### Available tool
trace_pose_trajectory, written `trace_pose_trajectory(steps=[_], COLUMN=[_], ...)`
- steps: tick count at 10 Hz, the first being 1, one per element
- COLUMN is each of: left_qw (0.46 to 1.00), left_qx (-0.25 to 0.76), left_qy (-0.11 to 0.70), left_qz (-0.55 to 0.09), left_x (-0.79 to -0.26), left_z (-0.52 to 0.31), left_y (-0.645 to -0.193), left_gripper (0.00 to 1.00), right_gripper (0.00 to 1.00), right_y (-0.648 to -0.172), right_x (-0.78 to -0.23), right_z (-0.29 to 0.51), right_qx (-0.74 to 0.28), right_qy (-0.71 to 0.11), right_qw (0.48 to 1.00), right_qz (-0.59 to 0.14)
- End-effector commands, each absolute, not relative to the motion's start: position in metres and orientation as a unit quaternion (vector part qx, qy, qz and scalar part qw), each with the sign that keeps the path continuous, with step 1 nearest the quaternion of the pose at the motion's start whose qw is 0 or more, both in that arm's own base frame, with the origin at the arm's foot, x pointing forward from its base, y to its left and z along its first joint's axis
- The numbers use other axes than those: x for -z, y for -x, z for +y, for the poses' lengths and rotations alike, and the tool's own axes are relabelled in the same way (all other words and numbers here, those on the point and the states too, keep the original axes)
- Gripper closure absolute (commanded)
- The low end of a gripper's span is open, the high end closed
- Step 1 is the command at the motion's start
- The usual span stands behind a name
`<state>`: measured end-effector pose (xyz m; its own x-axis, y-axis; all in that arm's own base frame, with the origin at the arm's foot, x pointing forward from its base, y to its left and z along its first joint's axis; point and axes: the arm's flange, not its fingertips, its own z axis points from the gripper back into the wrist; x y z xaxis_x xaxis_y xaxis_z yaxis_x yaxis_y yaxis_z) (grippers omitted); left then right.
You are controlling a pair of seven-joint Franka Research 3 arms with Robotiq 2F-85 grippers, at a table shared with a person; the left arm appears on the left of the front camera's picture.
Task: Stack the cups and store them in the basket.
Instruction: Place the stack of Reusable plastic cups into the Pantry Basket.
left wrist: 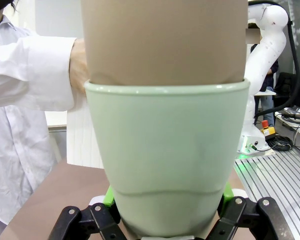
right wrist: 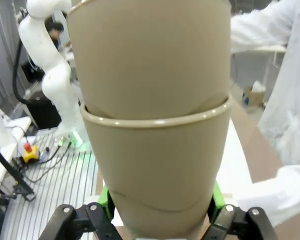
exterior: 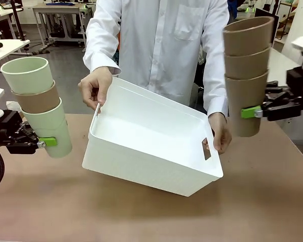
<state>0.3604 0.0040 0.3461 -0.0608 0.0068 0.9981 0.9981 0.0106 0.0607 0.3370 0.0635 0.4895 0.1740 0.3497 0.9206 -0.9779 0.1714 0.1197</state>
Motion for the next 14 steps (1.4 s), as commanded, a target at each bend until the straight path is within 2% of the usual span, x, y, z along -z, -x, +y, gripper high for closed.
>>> trace_pose_trajectory(steps=[1, 7, 14], left_qw=[0.481, 0.481, 0.481], left_qx=[0.512, 0.512, 0.512], left_qy=[0.484, 0.484, 0.484], left_qz=[-0.522, -0.522, -0.522], left_x=[-0.351, -0.351, -0.351], left_z=[0.004, 0.004, 0.004], left_y=[-0.359, -0.359, -0.359], left_gripper=[0.15, 0.15, 0.15], right_gripper=[0.14, 0.14, 0.14], right_y=[-0.342, -0.338, -0.343], right_x=[-0.503, -0.498, -0.456], right_z=[0.093, 0.184, 0.26], right_qx=[-0.522, -0.573, -0.599], right_qy=[-0.366, -0.245, -0.176], right_qw=[0.686, 0.734, 0.754], right_qz=[-0.351, -0.27, -0.205])
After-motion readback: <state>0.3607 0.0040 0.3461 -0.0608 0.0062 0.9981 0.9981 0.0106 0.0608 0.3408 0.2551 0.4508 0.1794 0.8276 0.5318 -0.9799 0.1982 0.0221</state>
